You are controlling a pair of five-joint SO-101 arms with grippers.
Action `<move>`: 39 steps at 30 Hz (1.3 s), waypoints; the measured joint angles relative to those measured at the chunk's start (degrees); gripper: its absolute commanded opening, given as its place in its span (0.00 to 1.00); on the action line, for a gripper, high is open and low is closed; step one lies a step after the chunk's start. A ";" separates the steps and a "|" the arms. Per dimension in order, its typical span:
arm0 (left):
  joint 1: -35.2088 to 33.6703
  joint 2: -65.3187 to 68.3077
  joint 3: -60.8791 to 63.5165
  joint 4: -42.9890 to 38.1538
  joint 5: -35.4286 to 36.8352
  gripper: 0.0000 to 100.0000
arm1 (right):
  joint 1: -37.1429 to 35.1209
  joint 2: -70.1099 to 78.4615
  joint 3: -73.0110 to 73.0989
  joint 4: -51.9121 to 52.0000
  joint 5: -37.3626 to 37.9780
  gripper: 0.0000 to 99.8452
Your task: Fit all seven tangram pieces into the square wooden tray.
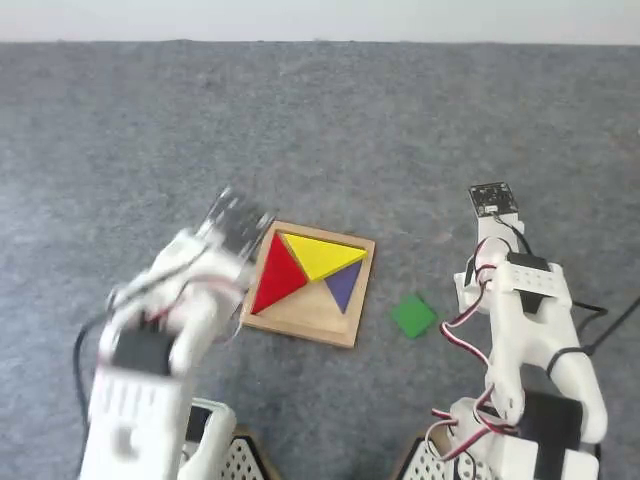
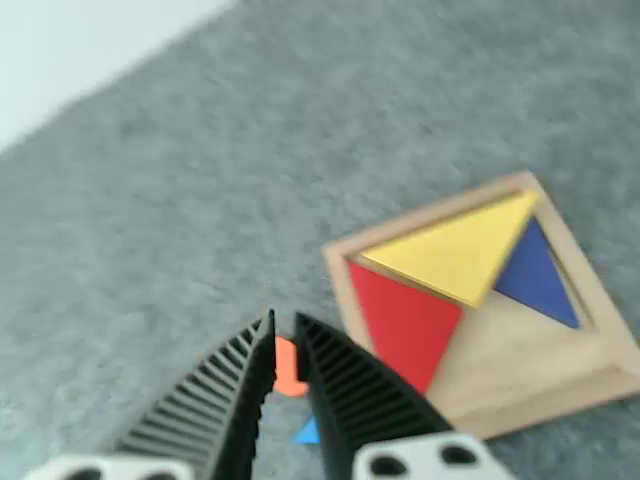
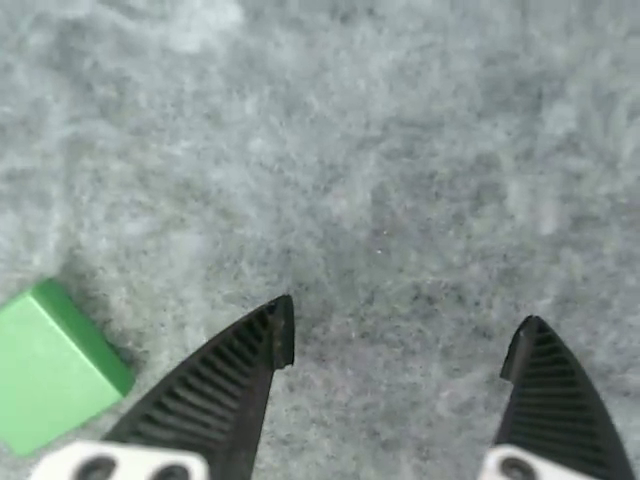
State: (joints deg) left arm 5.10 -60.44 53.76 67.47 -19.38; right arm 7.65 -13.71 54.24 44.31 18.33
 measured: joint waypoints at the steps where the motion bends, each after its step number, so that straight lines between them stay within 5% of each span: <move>1: 1.67 5.54 -1.58 -0.97 0.35 0.18 | 0.00 0.00 0.00 -0.09 0.00 0.34; 9: 14.42 43.87 -10.73 -13.27 2.90 0.25 | 0.00 0.00 0.53 -0.18 0.00 0.34; 16: 15.12 67.16 -21.98 -20.31 5.10 0.25 | 0.00 0.00 0.53 -0.18 0.00 0.34; 33: 8.26 71.12 -27.52 -20.48 4.75 0.25 | 0.00 0.00 0.53 -0.18 0.00 0.34; 39: 10.73 71.47 -27.08 -19.43 4.13 0.25 | 0.00 0.00 0.53 -0.18 0.00 0.34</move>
State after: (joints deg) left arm 15.82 11.03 26.68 48.04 -15.25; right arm 7.65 -13.71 54.77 44.13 18.33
